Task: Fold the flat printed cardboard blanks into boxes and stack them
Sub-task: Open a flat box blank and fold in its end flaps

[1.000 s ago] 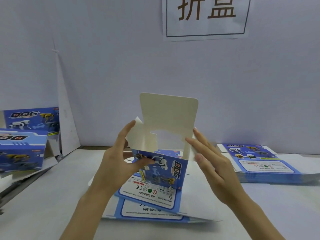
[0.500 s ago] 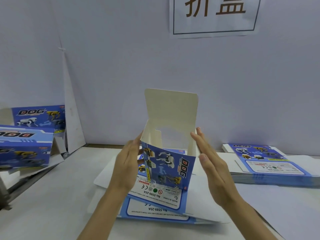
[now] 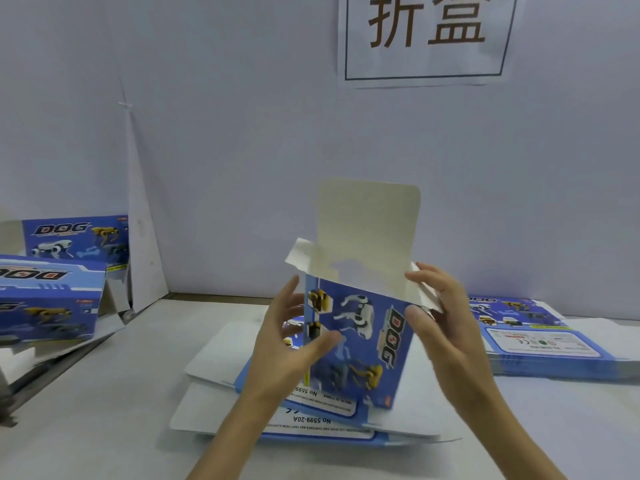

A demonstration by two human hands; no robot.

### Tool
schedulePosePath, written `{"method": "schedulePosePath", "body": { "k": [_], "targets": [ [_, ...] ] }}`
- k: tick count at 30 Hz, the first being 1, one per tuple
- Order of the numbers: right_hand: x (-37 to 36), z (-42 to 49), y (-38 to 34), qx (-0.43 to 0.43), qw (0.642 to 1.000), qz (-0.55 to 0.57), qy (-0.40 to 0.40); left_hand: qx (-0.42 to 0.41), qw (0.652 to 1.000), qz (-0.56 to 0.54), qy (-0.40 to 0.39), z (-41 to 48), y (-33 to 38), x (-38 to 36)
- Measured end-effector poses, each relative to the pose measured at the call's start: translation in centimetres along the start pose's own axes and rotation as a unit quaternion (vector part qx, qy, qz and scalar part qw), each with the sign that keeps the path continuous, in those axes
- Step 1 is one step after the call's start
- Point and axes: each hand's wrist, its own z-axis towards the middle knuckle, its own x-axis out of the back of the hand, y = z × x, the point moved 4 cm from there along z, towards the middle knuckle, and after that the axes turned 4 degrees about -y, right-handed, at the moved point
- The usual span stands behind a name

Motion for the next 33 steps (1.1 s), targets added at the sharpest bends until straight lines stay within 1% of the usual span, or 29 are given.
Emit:
{"method": "schedulePosePath", "body": {
  "k": [1,3,4,5,6,9,11,12,13,14,15,16,17,18,19,20,21,23,25,27,29,30,31,32,33],
  "targets": [
    [0.5,0.0,-0.2,-0.015,0.999,0.043,-0.007,0.015,1.0,0.006,-0.019,0.1,-0.1,0.3],
    [0.7,-0.3,-0.4,-0.038,0.994,0.102,-0.027,0.047,0.994,0.006,-0.101,0.0,0.1,-0.2],
    [0.7,-0.4,-0.4,-0.044,0.993,0.103,-0.031,0.055,0.989,-0.002,-0.136,-0.3,0.2,-0.7],
    [0.6,-0.5,-0.4,-0.048,0.995,0.088,-0.029,0.056,0.988,-0.012,-0.145,-0.5,0.3,-1.2],
    [0.6,-0.5,-0.4,-0.053,0.996,0.073,-0.023,0.052,0.989,-0.023,-0.134,-0.6,0.4,-1.4],
    [1.5,0.0,-0.4,-0.071,0.995,0.062,0.013,0.007,0.998,-0.031,-0.051,-0.2,0.9,-0.8],
    [2.8,1.1,-1.0,-0.055,0.995,0.052,0.061,-0.015,0.998,-0.024,-0.056,-0.1,1.3,-0.5],
    [3.5,1.7,-1.5,-0.038,0.995,0.06,0.069,-0.012,0.997,-0.023,-0.074,-0.1,1.5,-0.4],
    [4.0,2.4,-2.1,-0.023,0.995,0.075,0.06,-0.004,0.995,-0.022,-0.098,-0.1,1.7,-0.3],
    [4.2,3.2,-2.7,-0.015,0.996,0.08,0.035,0.001,0.993,-0.021,-0.115,0.0,1.7,-0.2],
    [4.2,4.0,-3.4,-0.014,0.997,0.07,0.004,0.002,0.993,-0.019,-0.116,0.1,1.8,-0.1],
    [4.0,4.6,-4.0,-0.015,0.999,0.042,-0.021,-0.002,0.995,-0.011,-0.096,0.3,1.8,0.0],
    [3.6,5.1,-4.4,-0.02,0.999,0.006,-0.03,-0.008,0.998,0.008,-0.059,0.4,1.7,0.2],
    [3.3,5.5,-4.5,-0.025,0.999,-0.036,-0.019,-0.014,0.999,0.025,-0.027,0.5,1.7,0.2],
    [3.0,5.8,-4.5,-0.03,0.997,-0.078,0.0,-0.014,0.999,0.031,-0.02,0.3,1.7,-0.1],
    [2.7,6.1,-4.5,-0.033,0.992,-0.121,0.014,-0.005,0.999,0.033,-0.041,0.1,1.5,-0.7],
    [2.4,6.3,-4.5,-0.035,0.987,-0.159,0.02,0.009,0.996,0.045,-0.079,-0.1,1.2,-1.5],
    [2.2,6.6,-4.6,-0.034,0.979,-0.199,0.021,0.025,0.986,0.101,-0.131,-0.6,0.6,-2.8],
    [2.2,6.8,-4.7,-0.03,0.98,-0.198,0.016,0.016,0.979,0.153,-0.13,-0.8,0.2,-3.4],
    [2.5,6.9,-4.6,-0.033,0.98,-0.194,0.012,0.013,0.979,0.165,-0.118,-0.9,-0.2,-3.5],
    [2.9,7.1,-4.1,-0.05,0.983,-0.177,0.025,0.012,0.979,0.165,-0.121,-1.0,-0.4,-3.6],
    [3.2,7.1,-3.5,-0.075,0.987,-0.137,0.044,0.011,0.979,0.163,-0.123,-1.0,-0.5,-3.8],
    [3.6,7.2,-2.5,-0.119,0.988,-0.073,0.071,0.01,0.979,0.159,-0.124,-1.0,-0.5,-3.8],
    [3.9,6.8,-1.2,-0.184,0.978,0.001,0.1,0.009,0.98,0.157,-0.123,-1.0,-0.6,-3.9],
    [4.0,6.2,0.2,-0.267,0.953,0.08,0.121,0.009,0.981,0.154,-0.121,-1.0,-0.8,-3.9]
  ]
}}
